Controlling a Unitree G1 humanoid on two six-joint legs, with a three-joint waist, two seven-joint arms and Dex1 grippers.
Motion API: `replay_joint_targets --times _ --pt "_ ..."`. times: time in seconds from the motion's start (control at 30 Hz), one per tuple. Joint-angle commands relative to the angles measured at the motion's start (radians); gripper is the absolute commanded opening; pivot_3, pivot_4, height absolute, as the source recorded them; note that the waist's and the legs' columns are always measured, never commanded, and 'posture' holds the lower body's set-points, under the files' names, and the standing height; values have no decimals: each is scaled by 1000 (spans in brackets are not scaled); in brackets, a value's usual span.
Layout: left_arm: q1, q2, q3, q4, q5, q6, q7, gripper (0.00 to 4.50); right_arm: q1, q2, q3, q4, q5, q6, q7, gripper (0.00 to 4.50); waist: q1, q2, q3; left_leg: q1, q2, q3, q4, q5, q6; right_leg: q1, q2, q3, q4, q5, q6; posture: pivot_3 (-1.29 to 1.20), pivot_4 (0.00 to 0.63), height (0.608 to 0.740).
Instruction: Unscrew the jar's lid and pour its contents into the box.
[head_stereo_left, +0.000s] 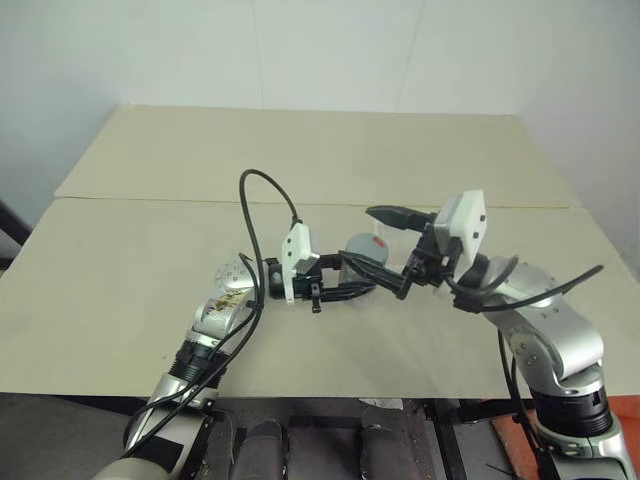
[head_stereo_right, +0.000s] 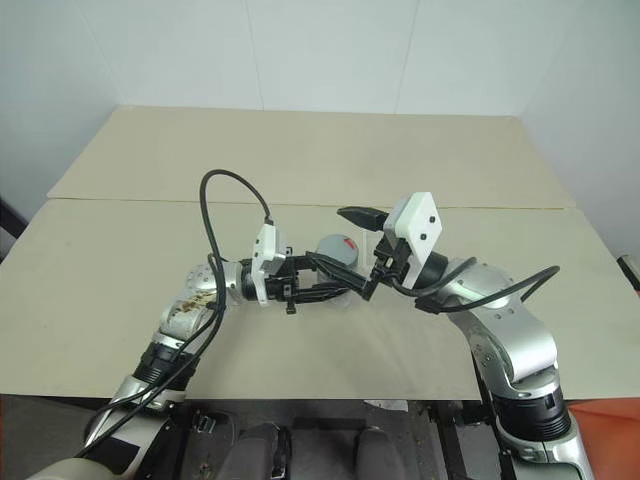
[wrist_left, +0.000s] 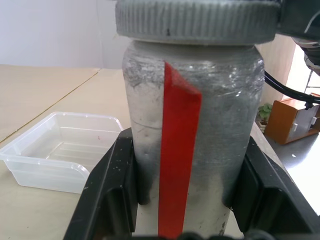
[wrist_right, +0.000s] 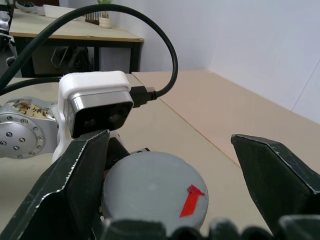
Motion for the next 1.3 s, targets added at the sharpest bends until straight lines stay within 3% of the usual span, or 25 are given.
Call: replay_joint_targets --times 0.03,0.7,0.97,1.17,1.3 --pt "-12 -9 10 -32 -20 -18 -1 2061 20 -12 -61 -29 9 -22 -4 4454 0 0 0 0 0 0 0 0 0 0 0 0 0 0 0 0 150 740" --pt "-20 4 25 1 -15 -32 -21 2061 145 -98 -187 -82 59 -11 17 4454 1 0 0 0 0 0 0 0 0 0 0 0 0 0 0 0 150 740" --pt "-16 1 19 4 -13 -33 -19 2061 118 -108 -209 -130 132 1 28 4454 1 0 0 0 0 0 0 0 0 0 0 0 0 0 0 0 150 740" --pt "-16 -5 15 0 -14 -25 -18 2061 60 -90 -137 -152 126 14 10 4454 0 0 0 0 0 0 0 0 0 0 0 0 0 0 0 0 150 740" --pt "-20 -6 11 -3 -14 -23 -23 2061 3 -58 -33 -102 33 -5 -13 4454 -3 0 0 0 0 0 0 0 0 0 0 0 0 0 0 0 150 740"
